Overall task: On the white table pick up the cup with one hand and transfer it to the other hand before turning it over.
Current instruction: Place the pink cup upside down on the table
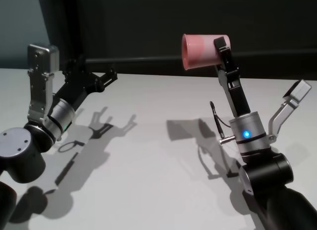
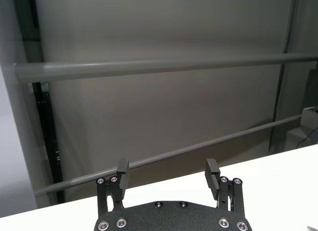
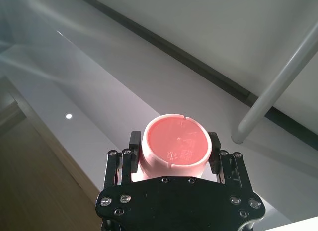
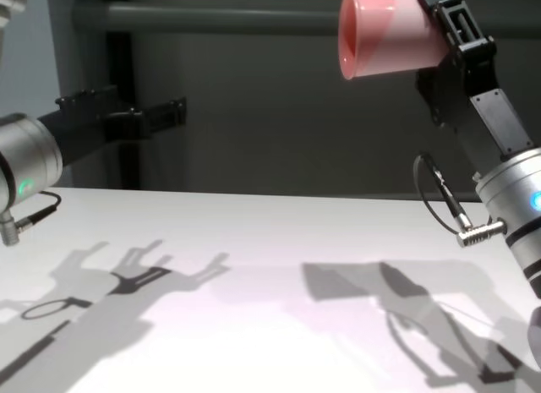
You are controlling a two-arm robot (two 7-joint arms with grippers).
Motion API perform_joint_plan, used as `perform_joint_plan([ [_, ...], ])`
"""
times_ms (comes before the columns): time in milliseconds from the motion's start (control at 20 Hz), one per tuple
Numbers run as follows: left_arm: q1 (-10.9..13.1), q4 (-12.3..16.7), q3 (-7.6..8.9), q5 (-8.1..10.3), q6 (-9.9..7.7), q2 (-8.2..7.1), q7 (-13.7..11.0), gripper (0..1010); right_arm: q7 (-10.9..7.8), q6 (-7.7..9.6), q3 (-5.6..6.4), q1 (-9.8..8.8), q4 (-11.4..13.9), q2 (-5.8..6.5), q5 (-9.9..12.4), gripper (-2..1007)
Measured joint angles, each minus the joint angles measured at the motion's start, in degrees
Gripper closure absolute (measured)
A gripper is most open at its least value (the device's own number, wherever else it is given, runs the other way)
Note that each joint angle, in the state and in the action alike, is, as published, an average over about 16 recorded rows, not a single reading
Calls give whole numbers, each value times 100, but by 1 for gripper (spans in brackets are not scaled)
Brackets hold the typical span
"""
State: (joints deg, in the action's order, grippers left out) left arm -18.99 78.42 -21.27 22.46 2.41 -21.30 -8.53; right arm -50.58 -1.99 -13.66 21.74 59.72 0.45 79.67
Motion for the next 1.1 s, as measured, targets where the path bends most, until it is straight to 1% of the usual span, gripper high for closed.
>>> perform_joint_plan([
  [200, 158, 27, 120, -25, 53, 133, 212, 7, 0, 0, 0, 0, 0, 0, 0, 236],
  [350, 254, 25, 184, -62, 121, 213, 315, 7, 0, 0, 0, 0, 0, 0, 0, 236],
  [500, 331, 12, 223, -136, 205, 270, 392, 7, 0, 0, 0, 0, 0, 0, 0, 236],
  [800, 462, -6, 258, -350, 361, 335, 507, 7, 0, 0, 0, 0, 0, 0, 0, 236],
  [1100, 632, 34, 307, -554, 533, 360, 612, 7, 0, 0, 0, 0, 0, 0, 0, 236],
])
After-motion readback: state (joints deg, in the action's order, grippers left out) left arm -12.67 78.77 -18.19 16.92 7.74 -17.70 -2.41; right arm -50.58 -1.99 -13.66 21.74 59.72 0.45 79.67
